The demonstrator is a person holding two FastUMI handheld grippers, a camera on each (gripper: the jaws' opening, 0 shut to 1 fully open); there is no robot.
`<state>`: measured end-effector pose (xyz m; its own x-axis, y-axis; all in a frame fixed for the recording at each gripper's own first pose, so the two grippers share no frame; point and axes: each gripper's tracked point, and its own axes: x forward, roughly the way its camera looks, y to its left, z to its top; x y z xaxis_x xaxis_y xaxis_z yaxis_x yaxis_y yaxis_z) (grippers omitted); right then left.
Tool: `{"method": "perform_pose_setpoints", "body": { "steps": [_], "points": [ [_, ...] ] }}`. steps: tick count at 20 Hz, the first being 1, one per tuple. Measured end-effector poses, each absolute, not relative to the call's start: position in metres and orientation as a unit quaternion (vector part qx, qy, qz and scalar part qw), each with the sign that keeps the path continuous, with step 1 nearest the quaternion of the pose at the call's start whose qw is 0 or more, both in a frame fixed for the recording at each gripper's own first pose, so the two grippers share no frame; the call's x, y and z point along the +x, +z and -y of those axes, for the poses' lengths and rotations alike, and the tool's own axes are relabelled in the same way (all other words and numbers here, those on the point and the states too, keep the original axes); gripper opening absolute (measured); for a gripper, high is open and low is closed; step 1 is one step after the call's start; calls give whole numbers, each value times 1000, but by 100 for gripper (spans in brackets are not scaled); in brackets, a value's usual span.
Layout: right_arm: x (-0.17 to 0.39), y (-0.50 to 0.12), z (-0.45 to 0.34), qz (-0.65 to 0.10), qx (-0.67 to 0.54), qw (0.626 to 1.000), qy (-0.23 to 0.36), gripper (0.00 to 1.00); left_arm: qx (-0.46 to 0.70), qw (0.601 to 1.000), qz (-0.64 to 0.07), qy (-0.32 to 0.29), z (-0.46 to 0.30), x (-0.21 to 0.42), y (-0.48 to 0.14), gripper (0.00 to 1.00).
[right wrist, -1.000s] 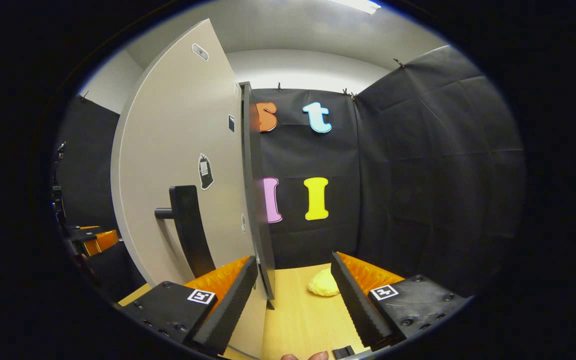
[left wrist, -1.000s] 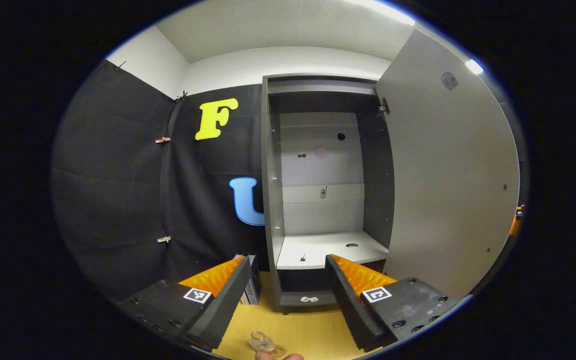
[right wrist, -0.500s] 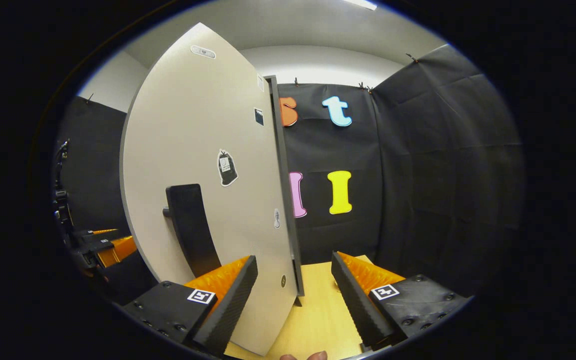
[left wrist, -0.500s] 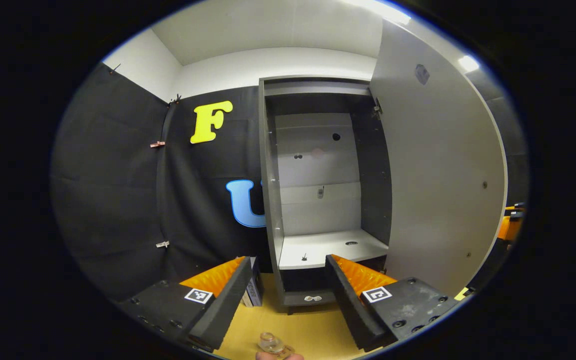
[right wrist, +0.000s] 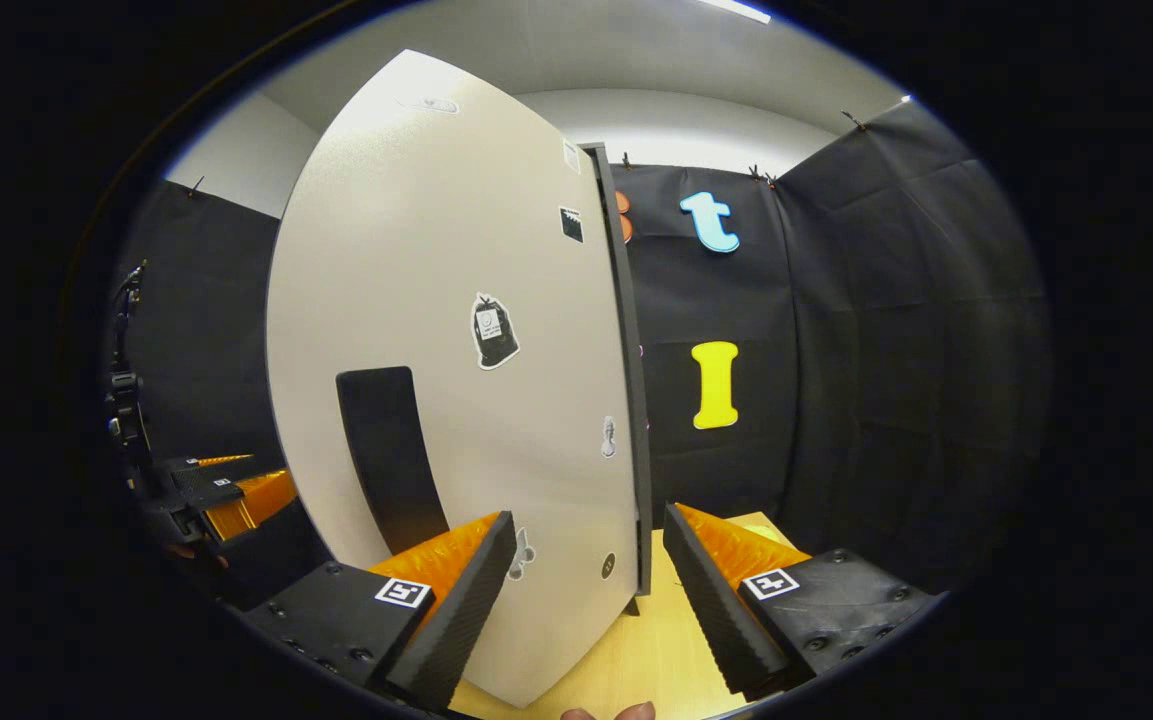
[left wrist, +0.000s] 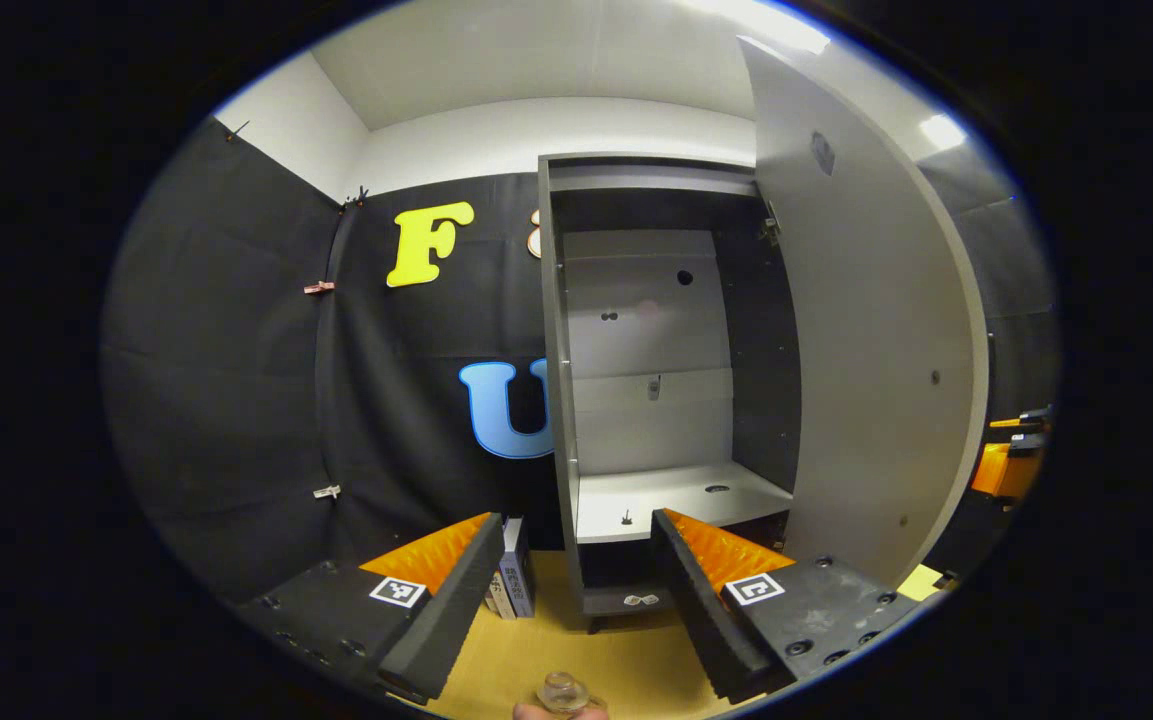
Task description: Open the cabinet door with the right hand, grasp the bottle in the cabinet with the left hand and place it on the coaster, then close the cabinet door with the right hand.
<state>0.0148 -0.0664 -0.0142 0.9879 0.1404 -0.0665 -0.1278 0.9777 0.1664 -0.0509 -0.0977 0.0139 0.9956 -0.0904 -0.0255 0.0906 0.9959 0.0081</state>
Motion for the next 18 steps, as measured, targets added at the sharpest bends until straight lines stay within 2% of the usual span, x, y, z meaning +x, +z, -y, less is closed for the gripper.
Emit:
{"method": "perform_pose_setpoints", "body": {
  "steps": [9,18],
  "points": [
    [43,-15,-16,-33,72,985,152,97,7,999,-10,-37,71,-41,13,93],
    [37,-27,16,-31,48,987,151,99,-3,999,16,-38,100,-36,18,93]
  ]
}}
